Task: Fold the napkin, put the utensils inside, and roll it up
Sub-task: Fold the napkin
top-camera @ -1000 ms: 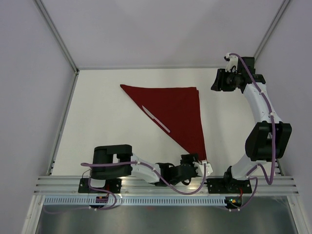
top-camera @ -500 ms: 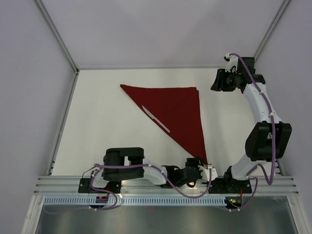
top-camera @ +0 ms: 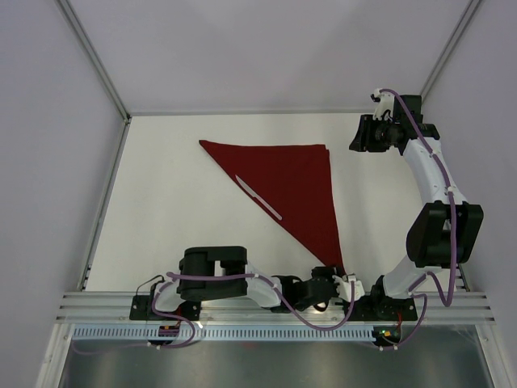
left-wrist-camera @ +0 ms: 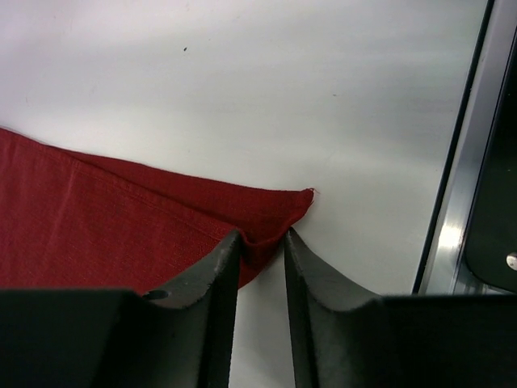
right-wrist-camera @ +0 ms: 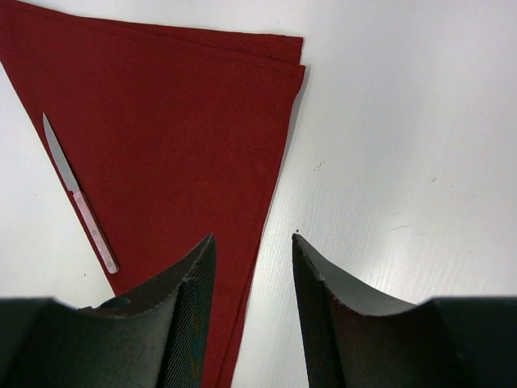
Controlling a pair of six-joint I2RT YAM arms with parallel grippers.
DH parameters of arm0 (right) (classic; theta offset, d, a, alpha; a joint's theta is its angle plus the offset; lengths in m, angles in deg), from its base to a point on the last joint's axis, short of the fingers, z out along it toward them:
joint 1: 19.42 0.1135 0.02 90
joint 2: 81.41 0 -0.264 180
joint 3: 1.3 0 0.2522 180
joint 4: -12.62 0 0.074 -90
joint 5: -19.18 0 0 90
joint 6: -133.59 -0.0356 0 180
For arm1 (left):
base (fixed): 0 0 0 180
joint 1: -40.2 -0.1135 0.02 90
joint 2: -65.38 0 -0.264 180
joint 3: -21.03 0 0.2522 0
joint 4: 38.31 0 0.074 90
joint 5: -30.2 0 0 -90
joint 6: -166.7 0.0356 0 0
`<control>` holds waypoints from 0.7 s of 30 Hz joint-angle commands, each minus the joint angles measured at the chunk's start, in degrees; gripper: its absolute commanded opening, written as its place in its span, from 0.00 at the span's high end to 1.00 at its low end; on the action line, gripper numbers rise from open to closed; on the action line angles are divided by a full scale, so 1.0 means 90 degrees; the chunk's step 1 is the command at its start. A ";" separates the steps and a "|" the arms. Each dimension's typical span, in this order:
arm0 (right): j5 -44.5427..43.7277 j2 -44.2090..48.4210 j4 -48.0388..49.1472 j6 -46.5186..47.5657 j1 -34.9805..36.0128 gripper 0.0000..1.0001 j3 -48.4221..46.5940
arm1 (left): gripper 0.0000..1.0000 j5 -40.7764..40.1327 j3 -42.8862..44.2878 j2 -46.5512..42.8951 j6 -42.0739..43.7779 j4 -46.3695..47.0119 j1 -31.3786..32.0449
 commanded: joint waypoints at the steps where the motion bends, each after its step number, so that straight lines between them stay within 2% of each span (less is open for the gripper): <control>1: 0.0127 0.0175 0.0143 -0.0126 -0.0006 0.52 0.0021 | 0.70 0.0055 0.0225 0.0095 0.0162 0.0321 0.0002; 3: 0.0127 0.0165 0.0133 -0.0116 -0.0006 0.52 0.0021 | 0.74 0.0055 0.0264 0.0095 0.0162 0.0301 -0.0007; 6: 0.0137 0.0155 0.0133 -0.0126 -0.0006 0.52 0.0021 | 0.97 0.0045 0.0323 0.0017 0.0074 0.0252 -0.0037; 12: 0.0137 0.0145 0.0133 -0.0106 -0.0006 0.53 0.0041 | 0.98 0.0416 0.0294 -0.0549 -0.0754 -0.0069 -0.0388; 18: 0.0157 0.0126 0.0133 -0.0106 -0.0006 0.53 0.0050 | 0.98 0.1098 -0.0086 -0.1457 -0.2443 -0.0528 -0.1373; 21: 0.0167 0.0116 0.0133 -0.0106 -0.0006 0.53 0.0050 | 0.98 0.1528 -0.0301 -0.1877 -0.3332 -0.0694 -0.2143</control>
